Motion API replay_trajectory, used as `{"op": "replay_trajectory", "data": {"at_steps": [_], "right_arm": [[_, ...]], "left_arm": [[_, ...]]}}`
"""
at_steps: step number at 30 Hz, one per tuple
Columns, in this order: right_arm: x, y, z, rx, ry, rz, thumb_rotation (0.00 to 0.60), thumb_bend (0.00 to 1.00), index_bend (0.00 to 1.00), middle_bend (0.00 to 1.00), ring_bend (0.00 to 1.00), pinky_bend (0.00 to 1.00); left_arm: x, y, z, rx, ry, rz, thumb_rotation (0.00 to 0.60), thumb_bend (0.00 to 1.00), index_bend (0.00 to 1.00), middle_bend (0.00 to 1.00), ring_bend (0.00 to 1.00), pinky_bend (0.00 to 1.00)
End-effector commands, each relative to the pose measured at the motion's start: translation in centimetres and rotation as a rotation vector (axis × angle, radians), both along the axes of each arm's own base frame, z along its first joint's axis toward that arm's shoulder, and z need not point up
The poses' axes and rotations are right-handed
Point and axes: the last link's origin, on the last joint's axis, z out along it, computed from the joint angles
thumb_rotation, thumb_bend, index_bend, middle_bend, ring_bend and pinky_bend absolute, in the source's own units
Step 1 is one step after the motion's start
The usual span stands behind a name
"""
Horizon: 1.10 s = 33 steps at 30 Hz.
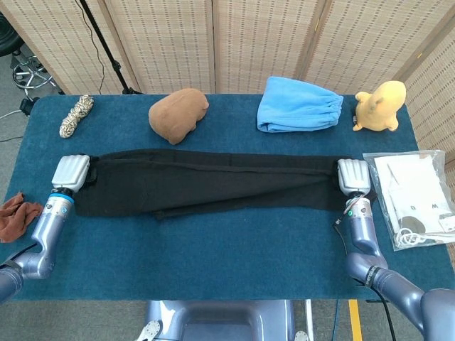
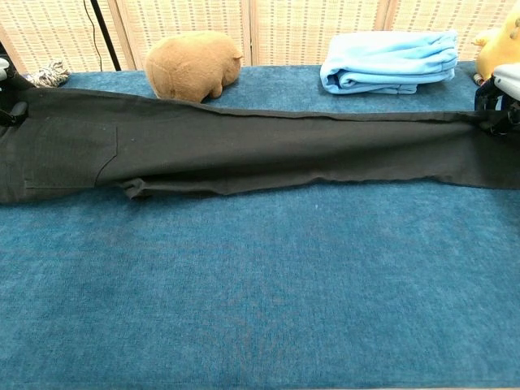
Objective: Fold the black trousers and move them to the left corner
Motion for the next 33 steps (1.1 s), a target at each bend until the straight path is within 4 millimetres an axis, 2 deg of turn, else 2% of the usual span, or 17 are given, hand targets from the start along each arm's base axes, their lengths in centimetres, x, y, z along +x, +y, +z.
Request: {"op": "replay_trajectory", "data": {"at_steps": [1,21,23,24,26,28,30,33], "right_arm": [[0.3,-0.3,-0.4,0.01,0.016,0.005,0.6,0.72,0.59,0.52,0.47,0.65],[1.8,-2.0,-2.3,0.04,0.072,0.048,0.6,0.72,0.59,0.52,0.47,0.65],[1.9,-2.2,-2.4,0.041,0.073,0.046,0.6,0.72,0.56,0.49,0.46,0.65],[2.0,-2.3,-2.4,0.043,0.07,0.044,0.6,0.72,0.51,0.45,0.42,0.64],[2.0,-2.4,-2.5,0.047,0.067,0.04,0.6,0.59,0.37,0.34,0.31,0.58],[2.1,-2.4,-2.3,0.041,0.074,0.04,0.6,0.24,0.19,0.16,0.13,0.46],[2.2,-2.4,-2.1,0.028,0.064,0.035,0.6,0.04,0.1,0.03,0.02,0.34],[2.4,-2.5,-1.7,0.012,0.062,0.029,0.6,0.0,0.07,0.0,0.0,0.25]], "left_arm": [[0.0,0.1,-0.1,0.003,0.008,0.0,0.6,0.6,0.68,0.55,0.39,0.52],[0.1,0.6,-0.4,0.014,0.007,0.016,0.6,0.59,0.68,0.55,0.39,0.52],[0.0,0.6,-0.4,0.014,0.004,0.019,0.6,0.59,0.68,0.55,0.39,0.52],[0.0,0.6,-0.4,0.013,0.004,0.019,0.6,0.59,0.68,0.55,0.39,0.52],[-0.1,0.6,-0.5,0.012,-0.002,0.022,0.6,0.59,0.68,0.55,0.39,0.52],[-0.1,0.6,-0.4,0.013,-0.008,0.022,0.6,0.59,0.68,0.55,0.39,0.52],[-0.1,0.7,-0.2,0.021,-0.013,0.021,0.6,0.59,0.68,0.55,0.39,0.52],[-0.2,0.8,0.0,0.031,-0.021,0.024,0.6,0.59,0.68,0.55,0.39,0.52]]}}
